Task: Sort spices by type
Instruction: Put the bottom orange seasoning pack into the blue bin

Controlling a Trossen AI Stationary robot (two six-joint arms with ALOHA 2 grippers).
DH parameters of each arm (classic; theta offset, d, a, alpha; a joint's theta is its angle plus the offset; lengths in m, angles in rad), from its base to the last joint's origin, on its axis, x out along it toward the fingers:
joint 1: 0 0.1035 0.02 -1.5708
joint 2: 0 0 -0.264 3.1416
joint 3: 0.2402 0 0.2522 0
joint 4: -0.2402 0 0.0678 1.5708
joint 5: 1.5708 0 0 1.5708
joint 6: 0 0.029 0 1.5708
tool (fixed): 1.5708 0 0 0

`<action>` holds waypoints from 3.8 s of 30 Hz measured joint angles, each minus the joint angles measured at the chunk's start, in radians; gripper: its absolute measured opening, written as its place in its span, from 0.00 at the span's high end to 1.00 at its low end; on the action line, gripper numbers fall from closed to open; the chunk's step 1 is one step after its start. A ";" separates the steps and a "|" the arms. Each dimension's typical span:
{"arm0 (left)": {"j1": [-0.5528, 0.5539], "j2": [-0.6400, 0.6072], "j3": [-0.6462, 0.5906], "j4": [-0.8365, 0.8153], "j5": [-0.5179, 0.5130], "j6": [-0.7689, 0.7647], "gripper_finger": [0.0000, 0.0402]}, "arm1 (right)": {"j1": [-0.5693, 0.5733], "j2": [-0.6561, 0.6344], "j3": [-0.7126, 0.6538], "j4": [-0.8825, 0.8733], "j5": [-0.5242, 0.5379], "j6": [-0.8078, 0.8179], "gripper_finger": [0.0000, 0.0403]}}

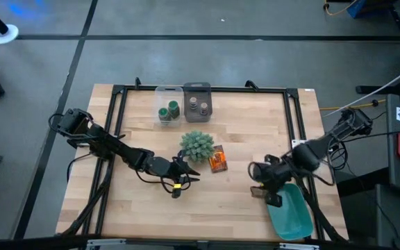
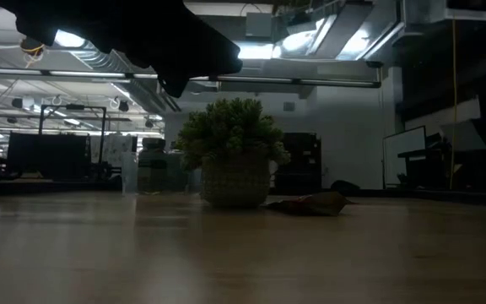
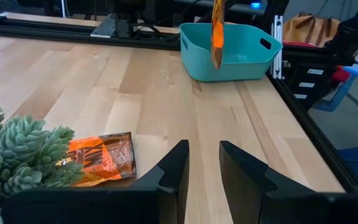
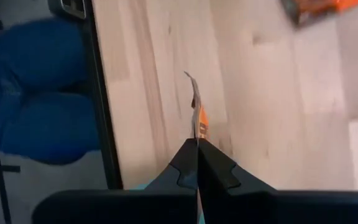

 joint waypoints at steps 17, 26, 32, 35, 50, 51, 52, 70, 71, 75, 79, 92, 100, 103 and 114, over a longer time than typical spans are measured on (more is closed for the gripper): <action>0.000 0.000 0.000 0.002 0.000 -0.045 0.81 | 0.408 0.001 -0.023 -0.259 0.276 0.489 1.00; 0.000 0.000 0.000 0.002 0.000 -0.063 0.81 | 0.542 0.010 -0.132 -0.237 0.355 0.652 1.00; 0.000 0.000 0.000 0.002 0.000 -0.073 0.81 | 0.578 0.011 -0.221 -0.135 0.383 0.669 1.00; 0.000 0.000 0.000 0.002 0.000 -0.074 0.81 | 0.576 0.011 -0.257 -0.093 0.385 0.669 1.00; 0.000 0.000 0.000 0.002 -0.001 -0.072 0.81 | 0.575 0.010 -0.308 -0.032 0.270 0.689 0.91; 0.000 0.000 0.000 0.002 -0.001 -0.072 0.81 | 0.575 0.010 -0.308 -0.032 0.261 0.689 0.90; 0.000 0.000 0.000 0.002 -0.001 -0.072 0.81 | 0.575 0.010 -0.308 -0.032 0.254 0.690 0.89; 0.000 0.000 0.000 0.002 -0.001 -0.072 0.81 | 0.575 0.010 -0.308 -0.047 0.205 0.713 0.62; 0.000 0.000 0.000 0.002 -0.001 -0.072 0.81 | 0.575 0.010 -0.308 -0.047 0.197 0.713 0.62; 0.000 0.000 0.000 0.002 -0.001 -0.072 0.81 | 0.574 0.010 -0.296 -0.072 0.191 0.713 0.63; 0.000 0.000 0.000 0.002 -0.001 -0.072 0.81 | 0.575 0.010 -0.256 -0.153 0.204 0.714 0.63; 0.000 0.000 0.000 0.002 -0.001 -0.072 0.81 | 0.575 0.010 -0.239 -0.300 0.218 0.801 0.63; 0.000 0.000 0.000 0.002 -0.001 -0.072 0.81 | 0.574 0.010 -0.239 -0.418 0.219 0.872 0.63; 0.000 0.000 0.000 0.002 -0.001 -0.072 0.81 | 0.574 0.010 -0.238 -0.431 0.219 0.872 0.63; 0.000 0.000 0.000 0.002 -0.001 -0.072 0.81 | 0.575 0.010 -0.238 -0.447 0.218 0.873 0.63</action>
